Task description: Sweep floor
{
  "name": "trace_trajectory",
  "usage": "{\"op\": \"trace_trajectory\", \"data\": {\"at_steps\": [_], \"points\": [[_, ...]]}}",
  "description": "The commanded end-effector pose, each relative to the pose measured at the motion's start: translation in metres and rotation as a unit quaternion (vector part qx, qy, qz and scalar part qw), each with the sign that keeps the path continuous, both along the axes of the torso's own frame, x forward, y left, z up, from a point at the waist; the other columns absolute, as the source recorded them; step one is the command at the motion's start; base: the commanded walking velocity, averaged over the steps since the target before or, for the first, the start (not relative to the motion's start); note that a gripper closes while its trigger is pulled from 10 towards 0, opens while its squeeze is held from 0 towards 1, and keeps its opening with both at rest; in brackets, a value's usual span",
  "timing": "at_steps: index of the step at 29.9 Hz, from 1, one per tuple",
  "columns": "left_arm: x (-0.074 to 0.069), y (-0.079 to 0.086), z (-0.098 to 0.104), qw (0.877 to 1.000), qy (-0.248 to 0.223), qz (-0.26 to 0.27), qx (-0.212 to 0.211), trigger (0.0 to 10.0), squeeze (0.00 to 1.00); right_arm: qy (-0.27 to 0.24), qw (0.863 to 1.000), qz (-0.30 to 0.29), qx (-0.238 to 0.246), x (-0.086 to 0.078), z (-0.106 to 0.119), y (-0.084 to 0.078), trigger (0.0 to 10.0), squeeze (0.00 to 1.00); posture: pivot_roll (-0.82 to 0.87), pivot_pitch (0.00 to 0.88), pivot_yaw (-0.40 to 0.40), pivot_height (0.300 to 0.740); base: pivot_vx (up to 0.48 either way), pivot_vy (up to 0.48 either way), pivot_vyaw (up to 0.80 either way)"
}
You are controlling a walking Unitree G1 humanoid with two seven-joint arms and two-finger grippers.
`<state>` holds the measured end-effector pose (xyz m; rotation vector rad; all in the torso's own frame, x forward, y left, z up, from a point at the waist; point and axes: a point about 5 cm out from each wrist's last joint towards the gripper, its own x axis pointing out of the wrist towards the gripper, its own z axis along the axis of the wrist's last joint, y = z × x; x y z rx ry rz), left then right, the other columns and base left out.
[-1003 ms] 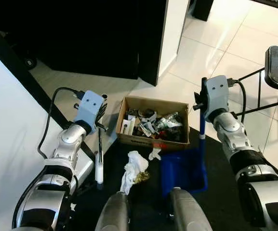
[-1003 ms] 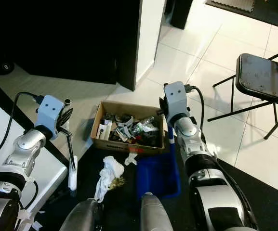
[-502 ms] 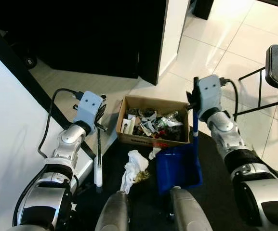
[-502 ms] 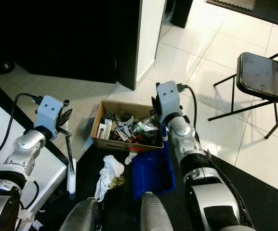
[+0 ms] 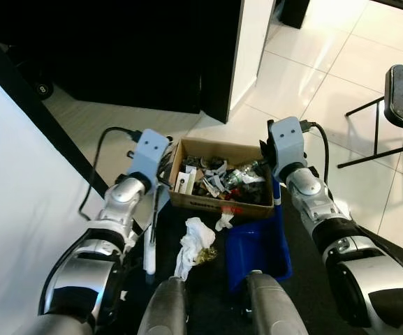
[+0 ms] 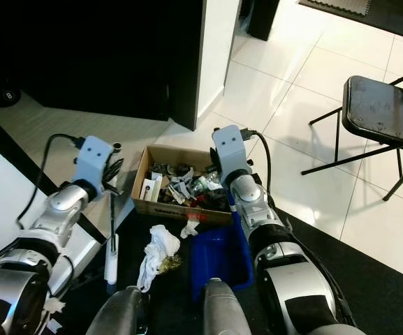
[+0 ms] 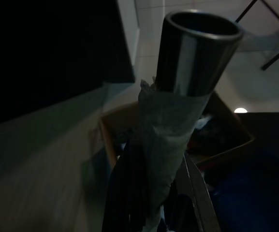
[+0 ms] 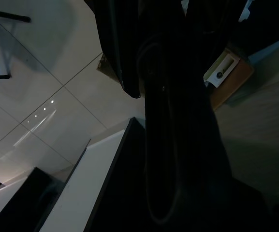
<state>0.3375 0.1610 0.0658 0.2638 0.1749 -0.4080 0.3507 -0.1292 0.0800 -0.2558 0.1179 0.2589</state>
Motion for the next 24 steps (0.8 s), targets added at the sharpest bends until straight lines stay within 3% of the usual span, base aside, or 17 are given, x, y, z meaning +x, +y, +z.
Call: {"op": "trace_trajectory", "data": {"at_steps": [1,10,14,24], "points": [[0.002,-0.013,-0.001,1.000,0.008,-0.005,-0.023,10.0,0.00,-0.006,1.000,0.009,-0.013,0.000,0.001,0.004,10.0,0.00,0.02,0.103,-0.020,0.740,0.000,0.000,0.00],[0.008,-0.048,0.007,0.996,0.010,-0.011,-0.091,10.0,0.00,-0.004,1.000,0.010,-0.017,-0.001,-0.002,0.008,10.0,0.00,0.02,0.101,-0.016,0.740,0.000,0.000,0.00],[0.013,-0.069,0.019,0.990,-0.001,-0.017,-0.141,10.0,0.00,0.007,1.000,0.015,-0.015,-0.006,-0.010,0.012,10.0,0.00,0.02,0.099,-0.015,0.740,0.000,0.000,0.00],[0.021,-0.102,0.047,0.974,-0.021,-0.045,-0.222,10.0,0.00,0.015,1.000,0.014,-0.010,-0.009,-0.015,0.015,10.0,0.00,0.02,0.099,-0.011,0.740,0.000,0.000,0.00]]}}
